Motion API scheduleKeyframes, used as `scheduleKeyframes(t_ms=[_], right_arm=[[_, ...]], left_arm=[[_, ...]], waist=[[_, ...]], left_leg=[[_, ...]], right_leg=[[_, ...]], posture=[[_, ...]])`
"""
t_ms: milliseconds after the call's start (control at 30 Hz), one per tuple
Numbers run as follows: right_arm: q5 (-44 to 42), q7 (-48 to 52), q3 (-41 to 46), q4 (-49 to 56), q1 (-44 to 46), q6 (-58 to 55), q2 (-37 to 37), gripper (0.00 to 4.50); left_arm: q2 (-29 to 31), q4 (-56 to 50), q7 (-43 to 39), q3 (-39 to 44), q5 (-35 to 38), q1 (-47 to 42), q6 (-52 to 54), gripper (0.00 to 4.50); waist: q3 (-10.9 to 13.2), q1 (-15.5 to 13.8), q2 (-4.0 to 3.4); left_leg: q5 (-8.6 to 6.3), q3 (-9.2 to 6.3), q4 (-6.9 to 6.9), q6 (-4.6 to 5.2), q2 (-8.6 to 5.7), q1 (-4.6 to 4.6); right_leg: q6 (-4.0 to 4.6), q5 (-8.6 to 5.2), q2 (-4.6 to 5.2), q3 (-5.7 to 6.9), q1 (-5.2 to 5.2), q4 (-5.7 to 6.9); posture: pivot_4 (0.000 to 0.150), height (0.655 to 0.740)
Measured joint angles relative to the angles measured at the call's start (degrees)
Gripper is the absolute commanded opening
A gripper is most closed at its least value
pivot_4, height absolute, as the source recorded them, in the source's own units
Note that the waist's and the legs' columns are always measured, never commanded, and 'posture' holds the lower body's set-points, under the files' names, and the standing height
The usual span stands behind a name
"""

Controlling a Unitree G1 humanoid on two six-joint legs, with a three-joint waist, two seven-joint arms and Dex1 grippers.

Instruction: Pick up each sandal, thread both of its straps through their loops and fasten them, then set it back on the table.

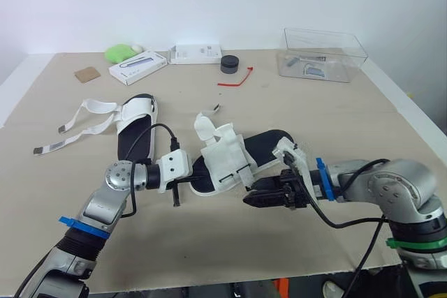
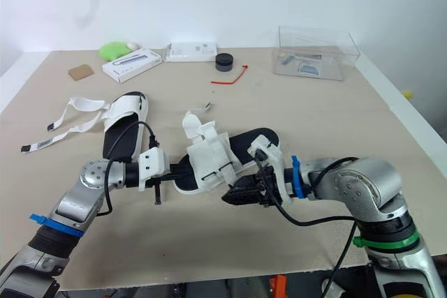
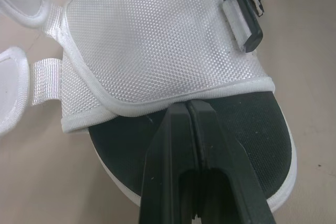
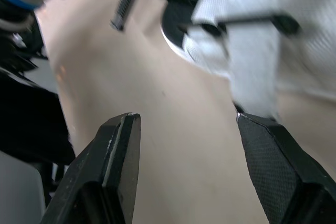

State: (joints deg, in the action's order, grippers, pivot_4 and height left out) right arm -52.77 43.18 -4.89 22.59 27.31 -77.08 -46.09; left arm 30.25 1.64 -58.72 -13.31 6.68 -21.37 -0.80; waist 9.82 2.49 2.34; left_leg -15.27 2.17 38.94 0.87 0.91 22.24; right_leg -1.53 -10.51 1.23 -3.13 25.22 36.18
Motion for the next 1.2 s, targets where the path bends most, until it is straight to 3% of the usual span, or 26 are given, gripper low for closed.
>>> scheduleKeyframes(t_ms=[133,567,667,767,867,1200], right_arm=[[3.5,1.8,-1.3,-0.7,-0.6,3.9,-1.7,3.17],[10.8,1.9,-3.6,-6.4,1.4,11.1,3.7,3.17],[10.6,2.5,-3.6,-6.5,1.9,10.5,4.1,2.34],[9.7,3.0,-3.6,-6.5,1.9,8.8,4.0,1.00],[8.1,2.9,-3.0,-5.7,1.9,5.8,3.8,0.07],[2.0,3.4,-1.5,1.1,-0.1,-2.7,1.5,0.07]], left_arm=[[0.0,1.2,0.2,0.0,-0.4,-0.6,-1.0,0.00],[0.0,7.9,1.3,0.0,-2.3,-4.5,-5.5,0.00],[-0.1,7.9,1.3,0.0,-2.3,-4.5,-5.6,0.00],[-0.1,7.8,1.2,0.0,-2.3,-4.5,-5.5,0.00],[-0.1,7.5,1.2,0.0,-2.3,-4.2,-5.3,0.00],[-0.1,6.9,0.5,0.1,-2.1,-4.5,-5.1,0.00]], waist=[[0.0,0.0,0.00],[0.0,0.0,0.00],[0.0,0.0,0.00],[0.0,0.0,0.00],[0.0,0.0,0.00],[0.0,0.0,-0.01]], left_leg=[[0.07,0.02,0.00,0.10,-0.01,-0.02],[0.22,0.03,0.00,0.30,-0.03,0.01],[0.22,0.03,0.00,0.30,-0.03,0.01],[0.22,0.02,0.00,0.30,-0.03,0.01],[0.22,0.02,0.00,0.30,-0.03,0.02],[0.20,-0.01,-0.01,0.31,-0.03,0.09]], right_leg=[[-0.02,0.05,-0.01,-0.02,0.00,0.01],[0.02,0.23,0.00,-0.04,0.02,0.00],[0.02,0.24,0.00,-0.04,0.02,0.00],[0.02,0.24,0.00,-0.04,0.02,0.00],[0.03,0.23,0.01,-0.03,0.02,0.00],[0.05,0.20,0.03,0.02,0.05,-0.03]], posture=[[0.150,0.7400],[0.150,0.7400],[0.150,0.7400],[0.150,0.7400],[0.150,0.7400],[0.150,0.7400]])
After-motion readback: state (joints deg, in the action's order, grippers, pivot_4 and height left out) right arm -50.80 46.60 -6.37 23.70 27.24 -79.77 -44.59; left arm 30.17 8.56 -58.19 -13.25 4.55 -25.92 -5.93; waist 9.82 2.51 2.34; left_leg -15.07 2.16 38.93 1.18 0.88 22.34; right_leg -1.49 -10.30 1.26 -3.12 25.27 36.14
